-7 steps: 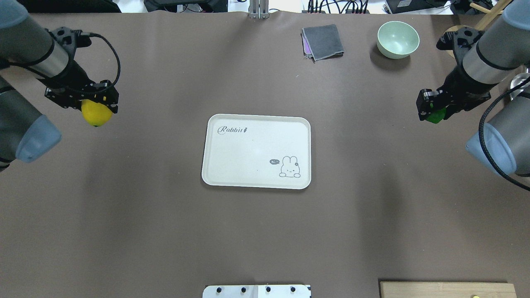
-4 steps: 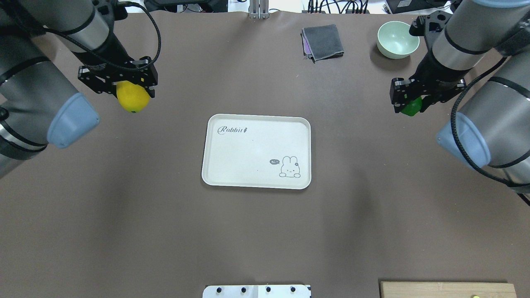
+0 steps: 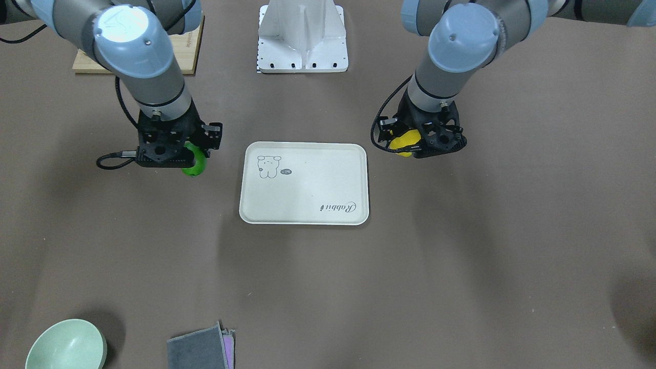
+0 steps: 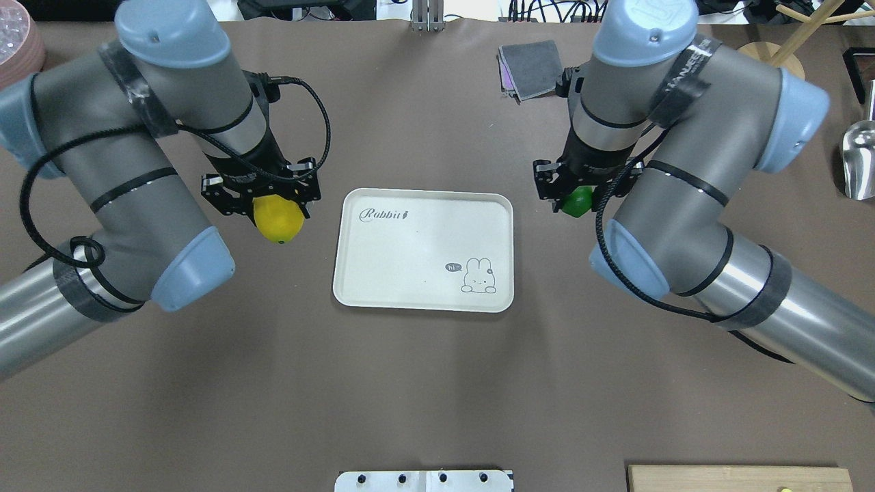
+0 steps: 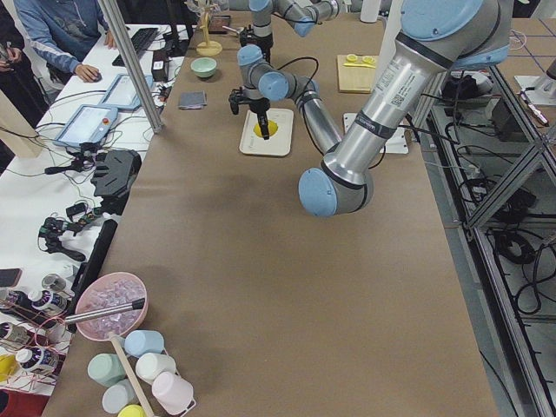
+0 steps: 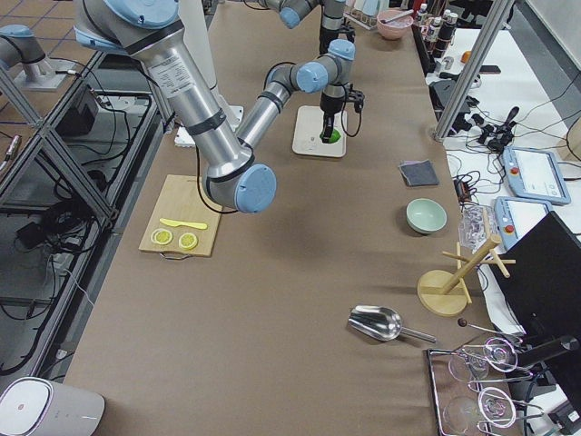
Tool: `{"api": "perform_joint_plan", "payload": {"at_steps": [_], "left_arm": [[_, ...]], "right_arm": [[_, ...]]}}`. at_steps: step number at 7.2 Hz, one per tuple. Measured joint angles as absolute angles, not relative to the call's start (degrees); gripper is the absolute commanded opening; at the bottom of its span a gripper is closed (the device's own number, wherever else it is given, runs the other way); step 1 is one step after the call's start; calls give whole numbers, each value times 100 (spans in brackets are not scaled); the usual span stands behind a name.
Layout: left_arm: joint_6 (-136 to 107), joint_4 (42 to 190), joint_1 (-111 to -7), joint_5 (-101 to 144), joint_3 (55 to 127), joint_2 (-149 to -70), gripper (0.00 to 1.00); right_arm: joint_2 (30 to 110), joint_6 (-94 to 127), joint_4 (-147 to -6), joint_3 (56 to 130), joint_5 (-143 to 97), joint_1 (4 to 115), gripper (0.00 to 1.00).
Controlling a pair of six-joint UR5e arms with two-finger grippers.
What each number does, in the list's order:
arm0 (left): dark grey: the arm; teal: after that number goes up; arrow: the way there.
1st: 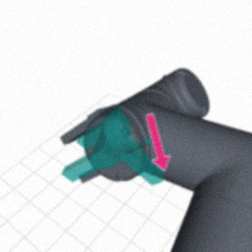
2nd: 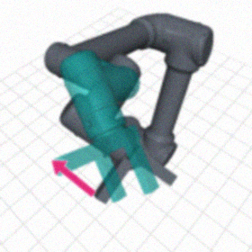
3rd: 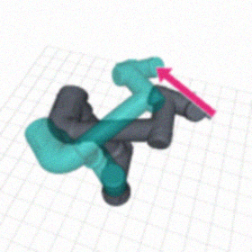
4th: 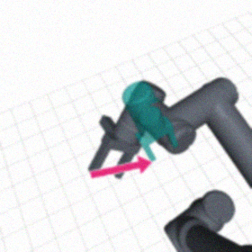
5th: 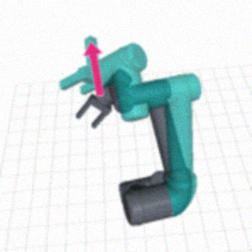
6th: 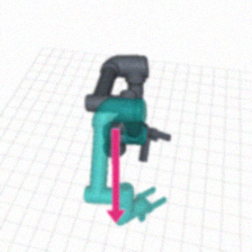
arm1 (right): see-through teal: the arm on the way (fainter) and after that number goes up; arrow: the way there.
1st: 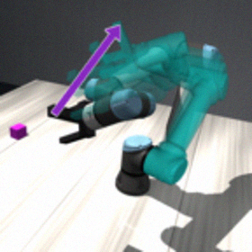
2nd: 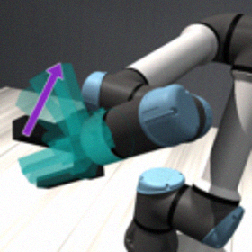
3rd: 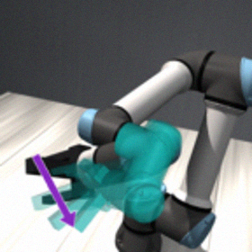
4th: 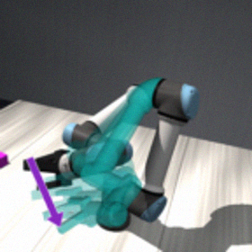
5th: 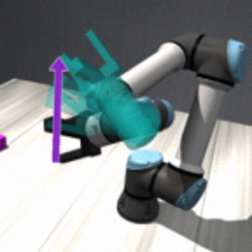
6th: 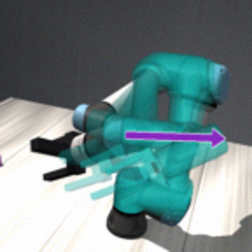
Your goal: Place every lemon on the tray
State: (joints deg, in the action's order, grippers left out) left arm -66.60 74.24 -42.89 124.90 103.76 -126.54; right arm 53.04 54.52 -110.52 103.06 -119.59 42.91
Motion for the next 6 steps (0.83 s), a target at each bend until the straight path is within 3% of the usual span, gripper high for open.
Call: {"api": "perform_joint_plan", "payload": {"at_steps": [6], "left_arm": [[-7648, 8454, -3623, 12025, 9291, -13085, 0]], "right_arm": [[4496, 6059, -10353, 8956, -11723, 3667, 0]]}}
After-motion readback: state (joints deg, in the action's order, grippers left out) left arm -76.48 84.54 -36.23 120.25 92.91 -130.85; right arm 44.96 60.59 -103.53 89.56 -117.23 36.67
